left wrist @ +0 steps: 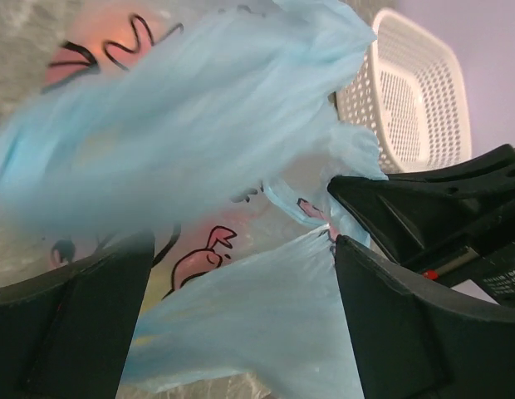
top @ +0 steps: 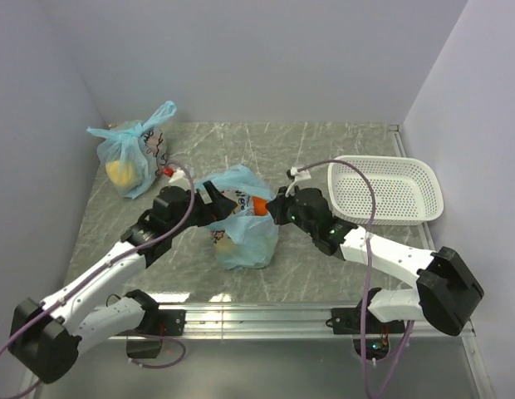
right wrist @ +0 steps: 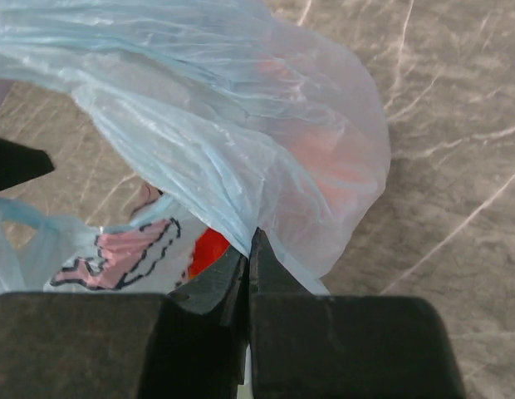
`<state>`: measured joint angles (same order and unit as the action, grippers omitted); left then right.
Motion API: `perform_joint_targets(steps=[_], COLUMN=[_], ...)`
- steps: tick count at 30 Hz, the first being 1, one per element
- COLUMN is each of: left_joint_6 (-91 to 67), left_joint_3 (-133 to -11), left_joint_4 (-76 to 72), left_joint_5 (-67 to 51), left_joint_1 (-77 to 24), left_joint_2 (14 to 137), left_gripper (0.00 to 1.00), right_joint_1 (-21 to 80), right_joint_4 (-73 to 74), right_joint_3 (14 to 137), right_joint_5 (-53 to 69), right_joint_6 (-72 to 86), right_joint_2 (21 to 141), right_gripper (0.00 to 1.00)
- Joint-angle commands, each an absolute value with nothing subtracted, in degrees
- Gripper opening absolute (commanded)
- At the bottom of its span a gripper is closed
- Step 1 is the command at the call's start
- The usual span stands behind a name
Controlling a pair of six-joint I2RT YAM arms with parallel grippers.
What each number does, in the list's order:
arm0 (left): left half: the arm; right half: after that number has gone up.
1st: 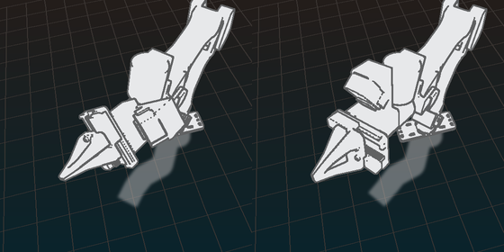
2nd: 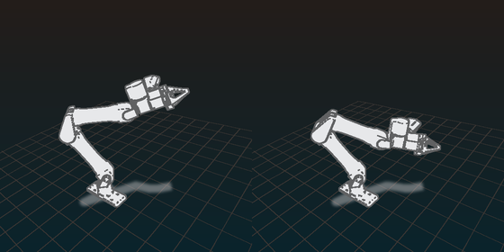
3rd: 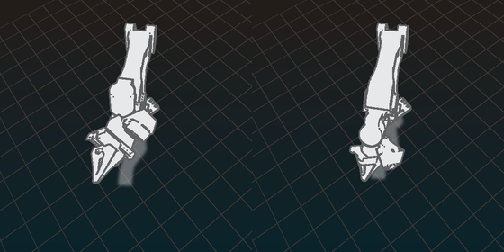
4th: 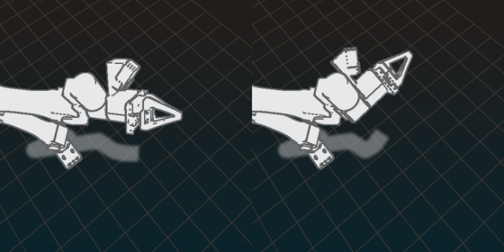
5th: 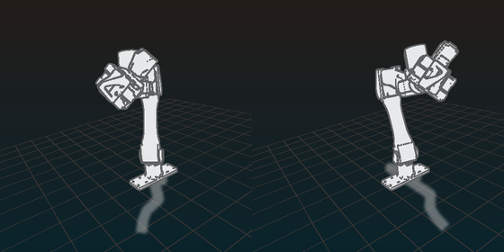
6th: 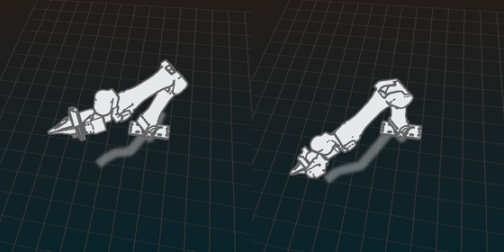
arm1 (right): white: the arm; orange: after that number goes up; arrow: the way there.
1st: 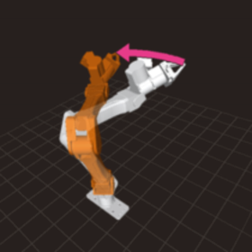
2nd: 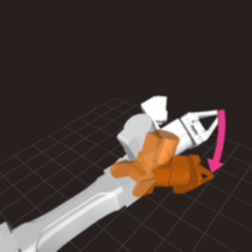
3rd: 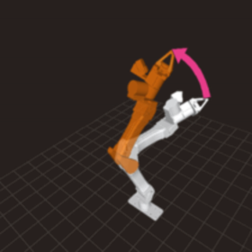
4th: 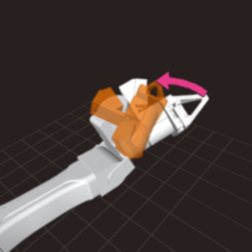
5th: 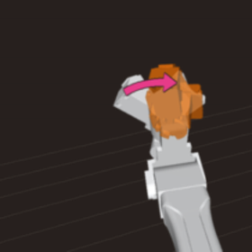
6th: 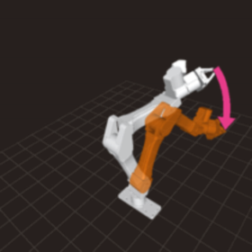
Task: Untie the knot of the plastic bag and take out the fruit
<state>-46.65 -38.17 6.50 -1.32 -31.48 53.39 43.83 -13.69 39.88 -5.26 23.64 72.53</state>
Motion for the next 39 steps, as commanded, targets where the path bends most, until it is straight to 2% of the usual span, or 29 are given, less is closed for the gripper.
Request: perform_joint_targets(steps=[1,13,17,22,23,26,27,28,29,31,35,39], left_joint_6=[-46.32,-45.7,-45.7,-46.67,-46.67,-47.02,-47.02,-46.93,-46.67,-45.79,-44.47,-43.77], left_joint_3=[-41.22,-45.17,-47.28,-48.6,-48.78,-49.13,-49.13,-49.22,-49.13,-48.96,-47.2,-44.65], left_joint_4=[1.06,-5.53,-6.07,-7.03,-6.86,-5.72,-5.28,-4.14,-3.52,-1.77,2.54,5.97], left_joint_5=[-0.18,6.85,8.87,11.42,12.12,14.94,15.46,16.51,17.31,20.89,23.9,23.82], left_joint_1=[-34.45,-39.99,-41.13,-43.06,-43.33,-43.95,-43.95,-44.03,-44.03,-43.95,-41.58,-34.99], left_joint_2=[57.99,72.93,77.6,82.87,83.4,84.37,84.2,83.5,82.97,80.79,75.86,69.62], left_gripper=[0.95,0.93,0.9,0.82,0.79,0.48,0.44,0.37,0.18,0.02,0.0,0.01], right_joint_1=[43.95,43.59,43.59,43.59,43.59,43.59,43.68,43.59,43.59,43.51,40.79,33.85], right_joint_4=[-20.64,-25.84,-26.1,-26.37,-26.37,-26.46,-26.37,-25.5,-24.88,-23.04,-19.17,-15.39], right_joint_3=[37.54,31.38,30.85,30.68,30.67,29.97,29.8,29.79,29.97,30.23,30.06,29.27], right_joint_5=[-3.78,-1.32,-0.62,-0.18,-0.18,-0.17,-0.18,-0.18,-0.44,-1.84,-6.06,-8.0], right_joint_6=[25.31,24.52,24.61,24.61,24.61,24.7,24.7,24.52,24.35,24.0,24.87,28.9], right_joint_2=[69.97,65.39,65.13,65.04,64.95,64.43,64.34,64.25,64.07,63.81,61.88,59.77], right_gripper=[0.0,0.0,0.0,0.0,0.0,0.0,0.0,0.0,0.0,0.0,0.0,0.0])
